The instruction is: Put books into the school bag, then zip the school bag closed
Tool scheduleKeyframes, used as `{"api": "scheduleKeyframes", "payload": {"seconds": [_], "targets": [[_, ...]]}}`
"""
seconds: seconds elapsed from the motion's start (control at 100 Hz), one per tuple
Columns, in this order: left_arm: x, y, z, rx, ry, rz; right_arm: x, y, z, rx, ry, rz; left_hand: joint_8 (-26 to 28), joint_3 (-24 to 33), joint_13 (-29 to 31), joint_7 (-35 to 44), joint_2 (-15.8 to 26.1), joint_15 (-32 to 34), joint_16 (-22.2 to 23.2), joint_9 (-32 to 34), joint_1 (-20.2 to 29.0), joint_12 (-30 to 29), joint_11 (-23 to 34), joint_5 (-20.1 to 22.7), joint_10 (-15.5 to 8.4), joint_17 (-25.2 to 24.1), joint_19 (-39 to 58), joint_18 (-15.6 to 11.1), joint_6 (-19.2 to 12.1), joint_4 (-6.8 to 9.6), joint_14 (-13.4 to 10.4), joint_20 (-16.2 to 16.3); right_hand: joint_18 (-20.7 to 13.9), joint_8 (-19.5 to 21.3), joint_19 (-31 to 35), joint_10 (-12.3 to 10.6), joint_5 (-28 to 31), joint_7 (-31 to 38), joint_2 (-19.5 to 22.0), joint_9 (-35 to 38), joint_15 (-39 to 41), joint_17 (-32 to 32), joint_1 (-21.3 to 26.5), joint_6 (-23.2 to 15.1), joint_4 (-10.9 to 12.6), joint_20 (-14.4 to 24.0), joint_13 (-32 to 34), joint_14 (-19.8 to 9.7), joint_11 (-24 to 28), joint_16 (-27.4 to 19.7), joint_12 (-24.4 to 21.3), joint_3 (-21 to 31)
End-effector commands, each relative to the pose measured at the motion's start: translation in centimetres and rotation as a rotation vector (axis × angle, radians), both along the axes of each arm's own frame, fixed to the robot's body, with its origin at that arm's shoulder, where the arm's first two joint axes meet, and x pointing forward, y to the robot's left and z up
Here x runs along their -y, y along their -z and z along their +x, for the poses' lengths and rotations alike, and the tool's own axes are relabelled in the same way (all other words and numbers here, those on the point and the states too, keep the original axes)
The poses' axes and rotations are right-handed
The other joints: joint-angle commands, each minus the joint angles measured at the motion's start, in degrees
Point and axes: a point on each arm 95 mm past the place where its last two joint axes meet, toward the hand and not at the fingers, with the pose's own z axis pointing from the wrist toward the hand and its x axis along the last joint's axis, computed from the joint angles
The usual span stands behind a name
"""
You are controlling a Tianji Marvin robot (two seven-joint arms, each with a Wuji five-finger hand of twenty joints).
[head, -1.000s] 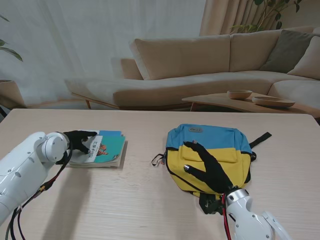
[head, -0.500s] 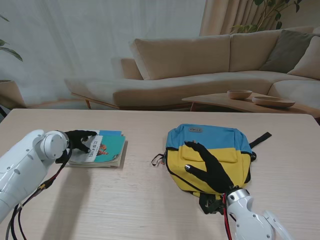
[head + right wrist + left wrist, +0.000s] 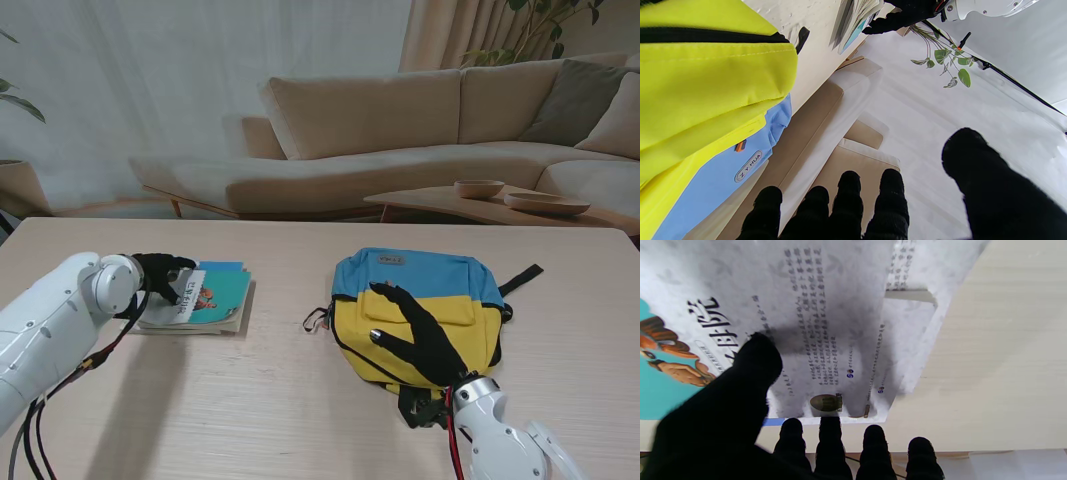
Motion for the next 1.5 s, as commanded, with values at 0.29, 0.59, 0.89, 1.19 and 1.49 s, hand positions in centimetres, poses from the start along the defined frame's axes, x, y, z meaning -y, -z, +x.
{"api": "scheduleKeyframes", "payload": {"seconds": [0.29, 0.59, 0.89, 1.19, 1.49], "targets": [[-0.4, 2.6, -1.2, 0.013, 0.038, 0.061, -0.3, 0.3, -0.2, -0.014, -0.007, 0.007, 54.97, 15.31, -0.27, 49.16, -3.39, 27.23, 30.19, 0.13, 6.25, 26.57, 39.94, -1.3, -3.14, -2.06, 6.9, 2.08, -6.98, 3.65, 3.1, 14.22, -1.91, -1.1, -0.01, -1.18, -1.77, 0.84, -0.81, -0.54, 0.35, -0.32, 0.7, -2.05, 1.33, -0.6, -2.31, -0.7, 0.07, 0.28, -0.05, 1.33], [-0.2, 2.6, -1.2, 0.061, 0.035, 0.065, -0.3, 0.4, -0.2, -0.014, -0.006, 0.009, 57.97, 16.13, 0.5, 72.21, 0.06, 26.23, 18.26, 3.9, 11.28, 15.42, 34.51, 25.17, -0.67, -1.57, 13.53, 3.77, -5.37, 4.1, 6.41, 12.34, -1.94, -1.16, 0.07, -0.99, -1.79, 0.91, -0.85, -0.55, 0.34, -0.31, 0.67, -2.07, 1.3, -0.66, -2.29, -0.71, 0.03, 0.28, -0.07, 1.41], [-0.2, 1.9, -1.4, 0.082, 0.004, 0.051, -0.4, 0.4, -0.2, -0.013, -0.008, 0.01, 57.55, 10.61, 6.52, 73.61, -2.31, 29.26, 8.52, 23.47, 17.4, 10.29, 19.33, 28.28, 5.08, -1.23, 31.66, 6.89, -4.52, 0.57, 9.94, 8.57, -1.9, -1.21, 0.21, -0.97, -1.84, 1.01, -0.89, -0.55, 0.35, -0.31, 0.66, -2.16, 1.29, -0.72, -2.31, -0.61, 0.02, 0.28, -0.08, 1.53], [-0.3, 1.7, -1.3, 0.095, -0.006, 0.046, -0.4, 0.4, -0.2, -0.013, -0.009, 0.011, 56.77, 8.28, 10.55, 67.93, -4.16, 35.03, 12.23, 29.04, 20.58, 18.8, 32.63, 15.11, 3.17, -1.5, 37.0, 8.47, -7.37, 0.84, 10.62, 7.13, -1.91, -1.24, 0.34, -0.92, -1.8, 1.15, -0.92, -0.58, 0.35, -0.34, 0.73, -2.15, 1.29, -0.79, -2.28, -0.7, -0.04, 0.28, -0.1, 1.65], [-0.3, 0.9, -1.6, 0.1, 0.017, 0.043, -0.5, 0.3, -0.3, -0.013, -0.012, 0.015, 17.49, 7.85, 14.18, 49.67, -4.22, 41.59, 17.54, 31.95, 19.59, 18.59, 44.94, 12.29, -0.14, -1.4, 35.24, 9.33, 0.88, 0.87, 11.16, 5.65, -1.92, -1.22, 0.39, -0.85, -1.88, 1.28, -0.95, -0.57, 0.34, -0.36, 0.72, -2.15, 1.29, -0.89, -2.3, -0.69, -0.06, 0.27, -0.11, 1.68]]}}
